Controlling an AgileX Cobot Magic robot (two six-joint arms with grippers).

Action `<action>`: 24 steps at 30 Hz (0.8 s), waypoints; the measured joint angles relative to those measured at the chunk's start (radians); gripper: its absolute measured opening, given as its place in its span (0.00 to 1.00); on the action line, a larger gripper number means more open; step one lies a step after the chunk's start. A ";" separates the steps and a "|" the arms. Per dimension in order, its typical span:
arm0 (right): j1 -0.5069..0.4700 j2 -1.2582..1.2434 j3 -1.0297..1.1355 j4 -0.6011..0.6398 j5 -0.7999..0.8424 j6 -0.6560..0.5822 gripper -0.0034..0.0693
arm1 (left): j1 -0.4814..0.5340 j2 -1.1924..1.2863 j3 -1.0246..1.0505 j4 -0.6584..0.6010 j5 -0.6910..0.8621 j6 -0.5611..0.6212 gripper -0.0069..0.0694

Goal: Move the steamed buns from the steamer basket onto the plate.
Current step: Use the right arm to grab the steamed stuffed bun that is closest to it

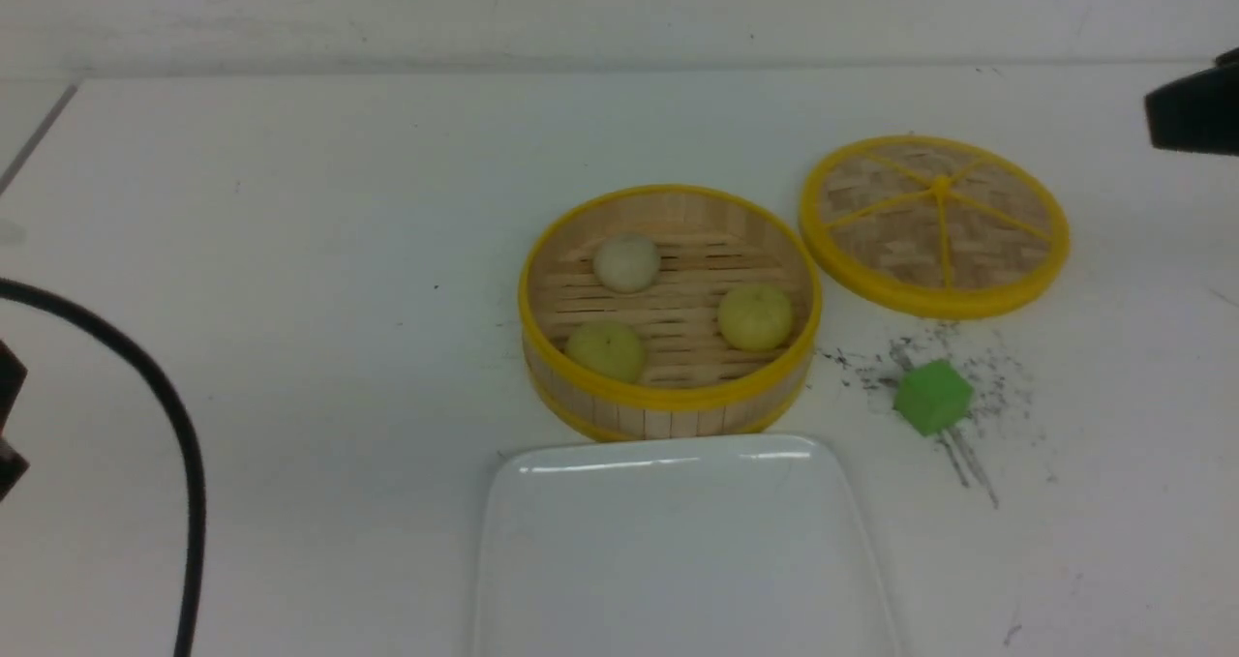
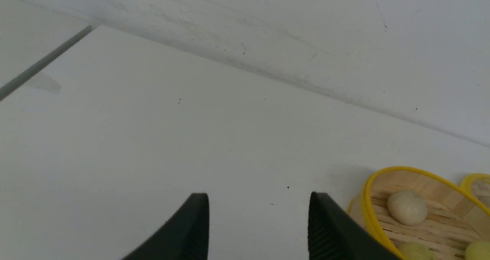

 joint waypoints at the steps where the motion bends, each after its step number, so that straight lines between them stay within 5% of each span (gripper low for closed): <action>1: 0.012 0.028 -0.018 0.000 0.004 -0.004 0.73 | 0.000 0.000 0.000 -0.001 -0.001 0.002 0.58; 13: 0.263 0.385 -0.251 -0.222 0.017 0.033 0.73 | 0.000 0.000 0.000 -0.098 0.033 0.012 0.55; 24: 0.281 0.648 -0.437 -0.264 0.019 0.076 0.73 | 0.000 0.000 0.000 -0.118 0.100 0.061 0.42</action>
